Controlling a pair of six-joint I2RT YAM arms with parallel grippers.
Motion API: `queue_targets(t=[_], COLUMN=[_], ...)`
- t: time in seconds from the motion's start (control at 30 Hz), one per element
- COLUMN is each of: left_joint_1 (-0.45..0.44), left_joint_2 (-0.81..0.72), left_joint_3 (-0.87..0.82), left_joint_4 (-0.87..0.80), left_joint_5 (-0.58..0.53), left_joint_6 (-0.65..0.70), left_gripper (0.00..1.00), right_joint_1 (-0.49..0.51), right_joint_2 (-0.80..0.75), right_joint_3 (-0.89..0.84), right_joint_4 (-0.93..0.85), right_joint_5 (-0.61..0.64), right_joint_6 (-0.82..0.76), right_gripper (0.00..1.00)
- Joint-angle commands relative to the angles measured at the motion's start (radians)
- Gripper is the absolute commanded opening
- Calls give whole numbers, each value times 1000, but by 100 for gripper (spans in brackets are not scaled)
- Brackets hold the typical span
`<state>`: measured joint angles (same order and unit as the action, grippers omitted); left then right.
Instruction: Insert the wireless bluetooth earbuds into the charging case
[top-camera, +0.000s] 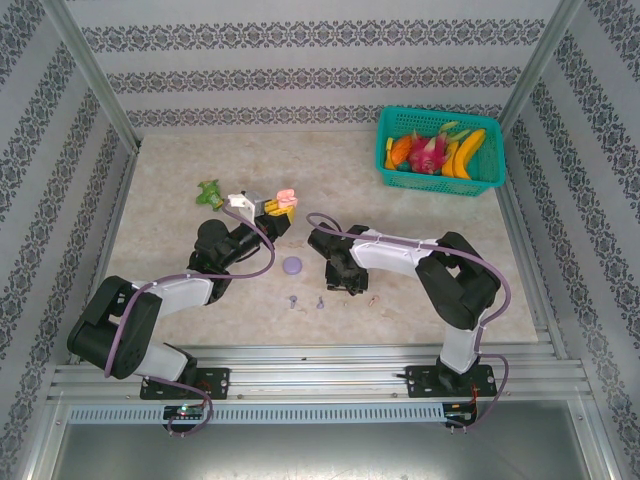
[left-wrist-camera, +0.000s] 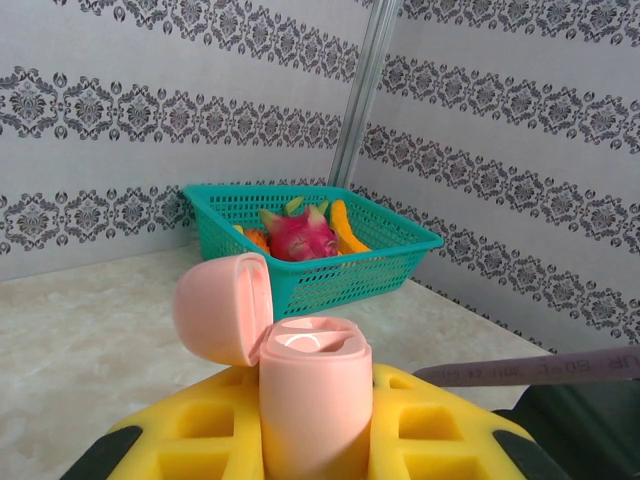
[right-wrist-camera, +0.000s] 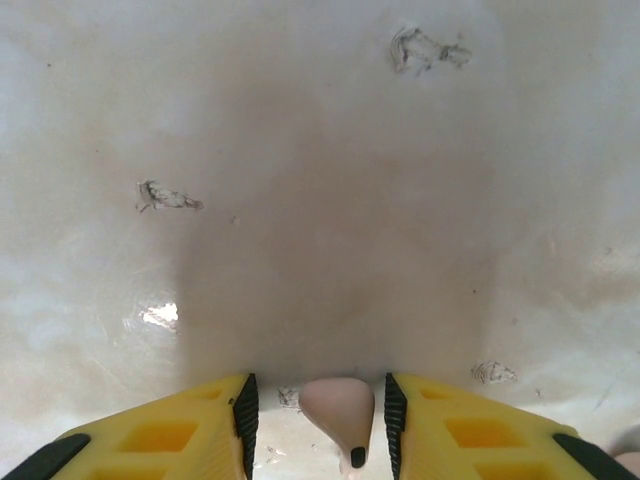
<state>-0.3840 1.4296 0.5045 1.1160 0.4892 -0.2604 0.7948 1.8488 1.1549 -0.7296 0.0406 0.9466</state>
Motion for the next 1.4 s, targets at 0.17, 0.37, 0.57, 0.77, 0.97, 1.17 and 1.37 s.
queue_targets(t=[0.17, 0.37, 0.57, 0.77, 0.97, 1.17, 1.37], left_joint_1=[13, 12, 12, 12, 13, 12, 7], left_joint_2=[5, 4, 1, -4, -17, -42, -60], left_joint_3=[32, 33, 31, 26, 25, 20, 19], left_joint_4=[65, 61, 56, 45, 28, 8, -10], left_joint_5=[-6, -4, -1, 5, 27, 63, 116], left_joint_6=[-20, -20, -20, -20, -14, -5, 9], left_gripper=[0, 0, 0, 0, 0, 0, 0], right_joint_1=[10, 8, 4, 3, 2, -6, -34], right_joint_2=[38, 35, 17, -18, -101, -225, -398], right_joint_3=[13, -1, -27, -58, -103, -147, -174], right_joint_4=[-27, -27, -11, 17, 50, 73, 86], right_joint_5=[40, 50, 50, 60, 100, 145, 183], right_joint_6=[-14, -22, -36, -46, -46, -51, -99], right_gripper=[35, 29, 19, 15, 15, 14, 14])
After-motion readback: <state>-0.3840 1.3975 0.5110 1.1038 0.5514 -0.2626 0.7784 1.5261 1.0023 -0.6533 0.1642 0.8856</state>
